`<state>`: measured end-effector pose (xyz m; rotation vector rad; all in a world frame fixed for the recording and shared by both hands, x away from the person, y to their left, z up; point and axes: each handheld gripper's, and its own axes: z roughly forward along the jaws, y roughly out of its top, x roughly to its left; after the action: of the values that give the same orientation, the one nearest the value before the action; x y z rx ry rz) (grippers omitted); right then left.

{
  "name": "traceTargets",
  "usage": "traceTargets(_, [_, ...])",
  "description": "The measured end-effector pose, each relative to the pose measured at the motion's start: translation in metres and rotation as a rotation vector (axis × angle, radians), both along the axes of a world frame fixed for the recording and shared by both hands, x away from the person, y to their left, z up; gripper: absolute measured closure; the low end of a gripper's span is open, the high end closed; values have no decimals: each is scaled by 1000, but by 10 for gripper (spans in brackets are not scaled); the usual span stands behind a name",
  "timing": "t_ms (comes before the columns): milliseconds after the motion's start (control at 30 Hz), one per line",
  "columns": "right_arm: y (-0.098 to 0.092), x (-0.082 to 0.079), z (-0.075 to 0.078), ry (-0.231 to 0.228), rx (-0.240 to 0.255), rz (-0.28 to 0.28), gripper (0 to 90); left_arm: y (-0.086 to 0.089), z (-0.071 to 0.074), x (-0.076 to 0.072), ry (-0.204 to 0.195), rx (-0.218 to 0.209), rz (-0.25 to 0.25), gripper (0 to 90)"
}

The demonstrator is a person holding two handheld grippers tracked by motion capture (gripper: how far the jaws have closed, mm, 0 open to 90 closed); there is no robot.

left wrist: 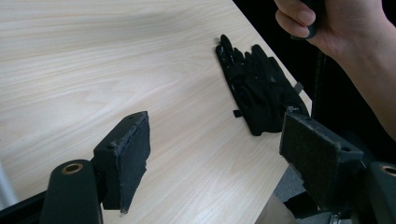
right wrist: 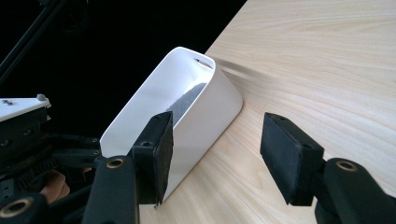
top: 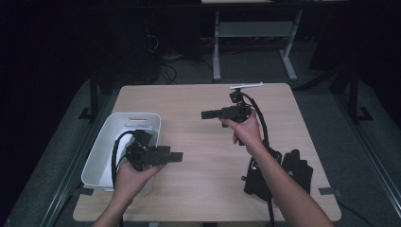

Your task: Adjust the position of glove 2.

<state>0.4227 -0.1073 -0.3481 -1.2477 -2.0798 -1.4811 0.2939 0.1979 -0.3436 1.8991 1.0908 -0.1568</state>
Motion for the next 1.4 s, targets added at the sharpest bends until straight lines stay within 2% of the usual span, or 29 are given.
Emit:
traceTargets(233, [-14, -4, 1, 3, -5, -11, 426, -14, -1, 0, -4, -5, -23, 239])
traceTargets(667, [-52, -16, -4, 11, 2, -50, 417, -45, -4, 2, 0, -11, -80, 235])
traceTargets(1033, [-86, -26, -12, 23, 10, -94, 410, -75, -8, 4, 0, -8, -140, 233])
traceTargets(1400, [-115, -38, -22, 43, 4, -123, 407, -98, -10, 5, -3, -13, -177, 229])
